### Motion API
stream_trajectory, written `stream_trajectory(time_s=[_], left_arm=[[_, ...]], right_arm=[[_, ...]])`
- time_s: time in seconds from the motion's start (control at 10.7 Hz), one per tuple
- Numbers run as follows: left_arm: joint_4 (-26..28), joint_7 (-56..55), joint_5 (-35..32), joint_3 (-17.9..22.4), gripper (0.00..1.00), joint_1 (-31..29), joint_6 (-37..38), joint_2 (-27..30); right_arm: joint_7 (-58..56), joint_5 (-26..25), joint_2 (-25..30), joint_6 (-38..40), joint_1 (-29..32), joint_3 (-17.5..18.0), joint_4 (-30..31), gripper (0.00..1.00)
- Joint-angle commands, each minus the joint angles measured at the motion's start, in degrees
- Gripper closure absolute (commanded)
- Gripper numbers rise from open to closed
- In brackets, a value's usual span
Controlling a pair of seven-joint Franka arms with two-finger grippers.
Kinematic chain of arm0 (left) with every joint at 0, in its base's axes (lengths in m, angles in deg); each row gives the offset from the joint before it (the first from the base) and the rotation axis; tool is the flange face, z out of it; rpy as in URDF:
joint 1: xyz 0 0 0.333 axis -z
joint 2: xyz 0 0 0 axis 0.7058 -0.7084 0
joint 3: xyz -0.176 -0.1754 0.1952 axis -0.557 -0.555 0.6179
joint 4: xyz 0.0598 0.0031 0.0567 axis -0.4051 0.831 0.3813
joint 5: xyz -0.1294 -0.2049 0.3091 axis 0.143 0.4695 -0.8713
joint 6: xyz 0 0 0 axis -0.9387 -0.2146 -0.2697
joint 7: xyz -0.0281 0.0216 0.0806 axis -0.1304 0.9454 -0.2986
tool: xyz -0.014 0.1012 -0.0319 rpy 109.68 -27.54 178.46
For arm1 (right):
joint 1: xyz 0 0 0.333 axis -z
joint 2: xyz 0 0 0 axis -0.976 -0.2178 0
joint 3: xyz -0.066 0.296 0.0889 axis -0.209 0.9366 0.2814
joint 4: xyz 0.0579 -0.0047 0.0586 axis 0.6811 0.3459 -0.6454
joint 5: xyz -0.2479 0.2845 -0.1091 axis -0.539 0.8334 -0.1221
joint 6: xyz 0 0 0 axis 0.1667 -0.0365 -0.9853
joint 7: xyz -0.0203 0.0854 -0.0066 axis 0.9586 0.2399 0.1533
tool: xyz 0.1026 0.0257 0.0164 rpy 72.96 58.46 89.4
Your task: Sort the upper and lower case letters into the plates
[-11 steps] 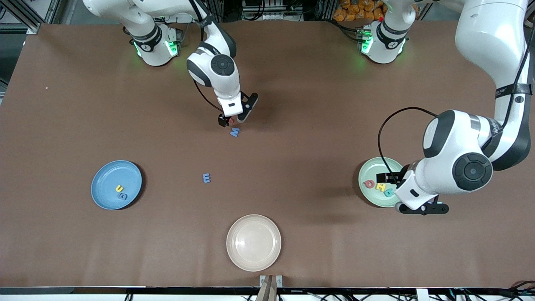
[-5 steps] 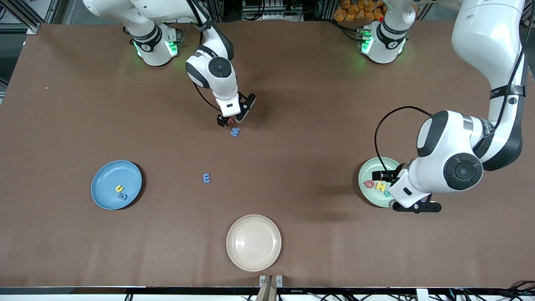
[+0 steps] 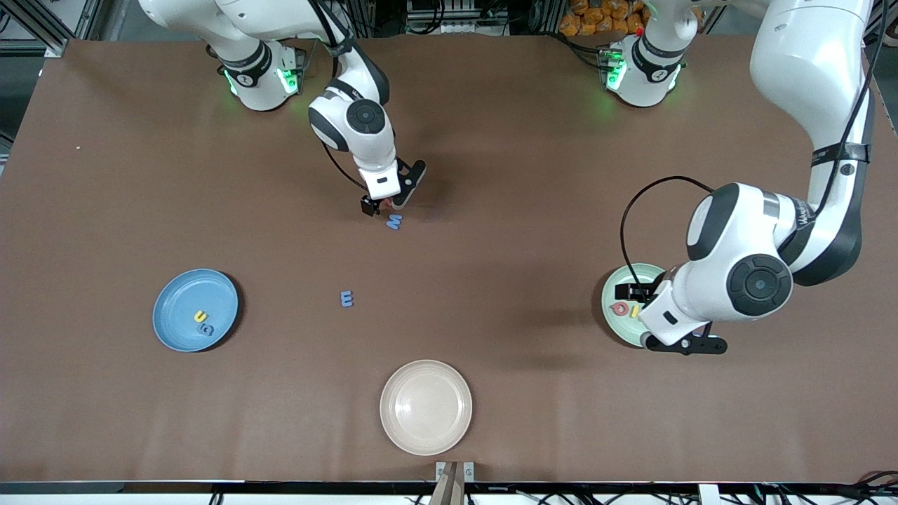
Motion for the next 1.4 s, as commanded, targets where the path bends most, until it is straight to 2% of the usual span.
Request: stream_trajectory(time_s=[0.0,0.09,0.19,0.65,0.84,1.03,1.21,1.31], left_arm=[[0.32,0.55,0.39,0.26,0.0,0.15,0.13,0.5],[0.49,0.55,0.39,0.26,0.0,0.23,0.13,0.5],[0.58,0.55,0.39,0.26,0.0,0.23,0.13,0.41],[2.24,0.29,0.39,0.26,0.0,0.23,0.13,0.68],[2.25,-3.12,1.09,0.17,0.0,1.97,0.13,0.94],[2.07,-5.68,0.65,0.17,0.0,6.62,0.04,0.85],[1.81,-10.93,1.0,0.17,0.0,12.51,-0.57,0.33],[1.81,-12.27,0.92,0.17,0.0,16.1,-2.84,-0.37]], right_arm=[[-0.46,-0.79,-0.59,-1.39,0.79,0.39,0.49,0.0],[-0.46,-0.79,-0.59,-1.48,0.79,0.39,0.49,0.42],[-0.46,-0.79,-0.59,-1.74,0.79,0.39,0.49,0.99],[0.07,-0.79,0.11,-0.7,0.79,0.39,0.4,1.0],[0.16,-0.79,2.99,3.94,1.32,0.3,-1.26,1.0],[-0.45,-0.79,6.08,14.81,5.96,-0.05,-6.25,1.0],[-1.76,-0.87,6.62,18.55,13.5,-0.05,-9.69,1.0],[-3.34,-0.87,6.35,18.56,19.19,-0.05,-10.67,1.0]])
